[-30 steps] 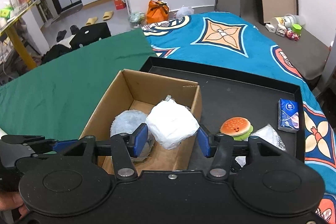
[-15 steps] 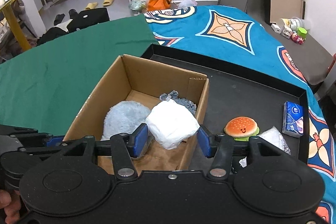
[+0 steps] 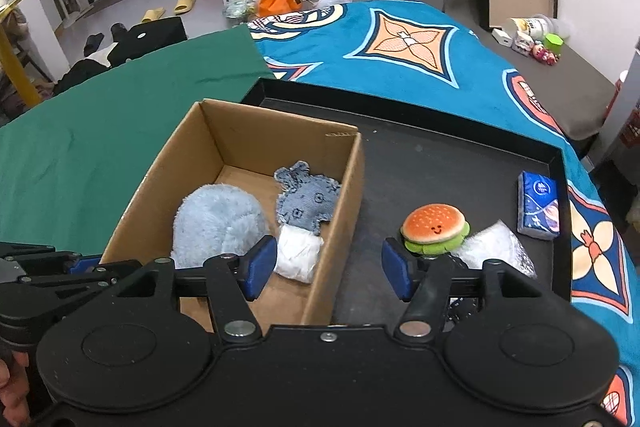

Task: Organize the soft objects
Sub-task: 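Carry the white bundle into the box and open the right tool, then move the right tool to the clear plastic bag and grasp it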

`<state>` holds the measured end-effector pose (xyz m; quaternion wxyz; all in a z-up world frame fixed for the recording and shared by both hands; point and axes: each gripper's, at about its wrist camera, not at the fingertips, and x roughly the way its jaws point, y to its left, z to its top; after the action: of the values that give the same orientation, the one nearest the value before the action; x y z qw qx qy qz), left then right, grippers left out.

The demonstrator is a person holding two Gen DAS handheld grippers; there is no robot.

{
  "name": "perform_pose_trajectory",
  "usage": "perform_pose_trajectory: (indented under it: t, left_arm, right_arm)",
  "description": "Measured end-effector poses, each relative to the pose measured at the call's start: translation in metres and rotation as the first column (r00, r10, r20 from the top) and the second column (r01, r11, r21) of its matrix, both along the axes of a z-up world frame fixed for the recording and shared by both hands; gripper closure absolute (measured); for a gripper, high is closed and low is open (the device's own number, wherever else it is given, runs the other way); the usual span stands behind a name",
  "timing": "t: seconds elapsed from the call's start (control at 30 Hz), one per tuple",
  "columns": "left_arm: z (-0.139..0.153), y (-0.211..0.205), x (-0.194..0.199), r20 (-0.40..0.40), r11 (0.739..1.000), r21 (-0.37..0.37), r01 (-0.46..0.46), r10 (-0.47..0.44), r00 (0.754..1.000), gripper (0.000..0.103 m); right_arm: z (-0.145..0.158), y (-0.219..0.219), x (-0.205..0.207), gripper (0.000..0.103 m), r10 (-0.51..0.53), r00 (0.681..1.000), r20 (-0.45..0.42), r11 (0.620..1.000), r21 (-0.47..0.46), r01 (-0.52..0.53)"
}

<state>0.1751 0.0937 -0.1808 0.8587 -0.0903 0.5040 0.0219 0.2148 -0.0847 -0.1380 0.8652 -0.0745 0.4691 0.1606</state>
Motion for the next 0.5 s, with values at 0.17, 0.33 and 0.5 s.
perform_pose_trajectory:
  t: [0.17, 0.33, 0.5]
  left_arm:
    - [0.001, 0.001, 0.0, -0.006, 1.0, -0.005, -0.008, 0.008, 1.0, 0.092]
    - [0.003, -0.002, 0.002, -0.017, 1.0, 0.017, -0.009, 0.01, 1.0, 0.091]
    - [0.004, -0.005, 0.004, -0.035, 0.999, 0.035, -0.016, 0.017, 0.999, 0.091]
  right_arm:
    - [0.002, -0.009, -0.002, 0.044, -0.014, 1.0, 0.0, 1.0, 0.009, 0.014]
    - [0.003, -0.022, -0.004, 0.044, -0.029, 1.0, 0.001, 0.999, 0.024, 0.029]
    - [0.001, -0.037, -0.005, 0.044, -0.047, 0.999, -0.005, 0.998, 0.047, 0.047]
